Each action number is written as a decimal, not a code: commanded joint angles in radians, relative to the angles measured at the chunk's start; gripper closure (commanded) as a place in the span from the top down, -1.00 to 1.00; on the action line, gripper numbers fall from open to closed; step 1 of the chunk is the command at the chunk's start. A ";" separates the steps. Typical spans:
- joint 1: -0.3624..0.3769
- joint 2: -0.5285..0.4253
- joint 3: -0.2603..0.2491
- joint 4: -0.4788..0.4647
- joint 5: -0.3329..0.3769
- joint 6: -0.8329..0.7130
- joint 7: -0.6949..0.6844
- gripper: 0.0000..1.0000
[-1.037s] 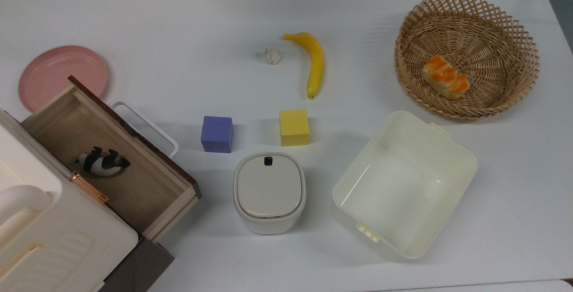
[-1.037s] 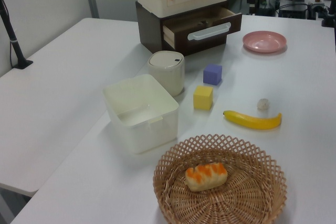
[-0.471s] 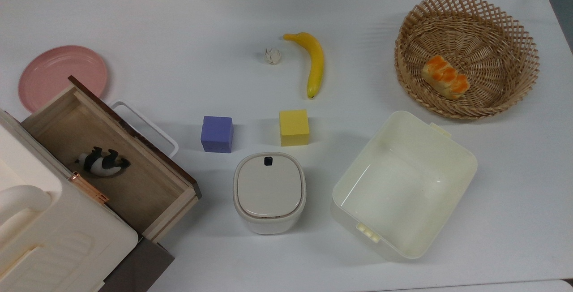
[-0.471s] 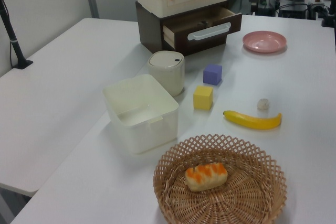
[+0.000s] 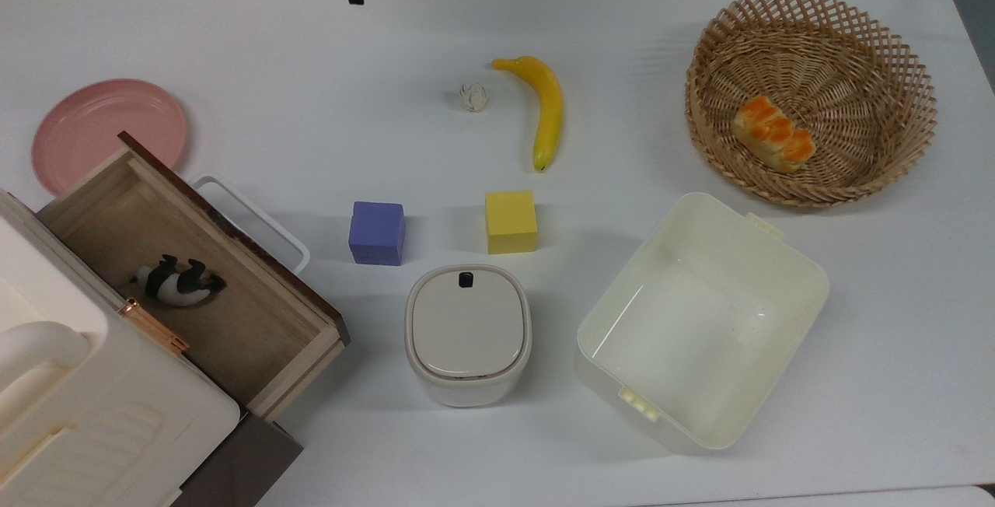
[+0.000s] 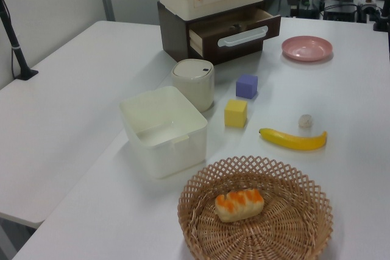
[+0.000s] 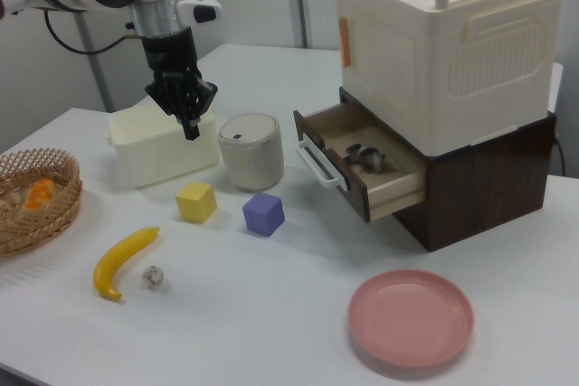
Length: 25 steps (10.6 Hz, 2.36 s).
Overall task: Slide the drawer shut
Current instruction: 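Move the gripper toward the open drawer's white handle, then push the drawer front with the gripper into the wooden unit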
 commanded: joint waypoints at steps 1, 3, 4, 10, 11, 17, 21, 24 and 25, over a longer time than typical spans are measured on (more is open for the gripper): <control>0.008 0.028 -0.004 0.009 0.010 0.008 0.089 -1.00; 0.002 0.077 -0.004 0.011 0.007 0.043 0.157 -1.00; 0.000 0.103 -0.007 0.011 0.009 0.091 0.198 -1.00; -0.043 0.311 -0.015 0.020 -0.005 0.367 0.477 -1.00; -0.049 0.337 -0.016 0.022 -0.008 0.424 0.513 -1.00; -0.084 0.474 -0.018 0.118 -0.092 0.593 0.631 -1.00; -0.090 0.503 -0.053 0.118 -0.123 0.746 0.647 -1.00; -0.090 0.543 -0.089 0.144 -0.131 0.829 0.664 -1.00; -0.090 0.560 -0.092 0.170 -0.138 0.832 0.665 -1.00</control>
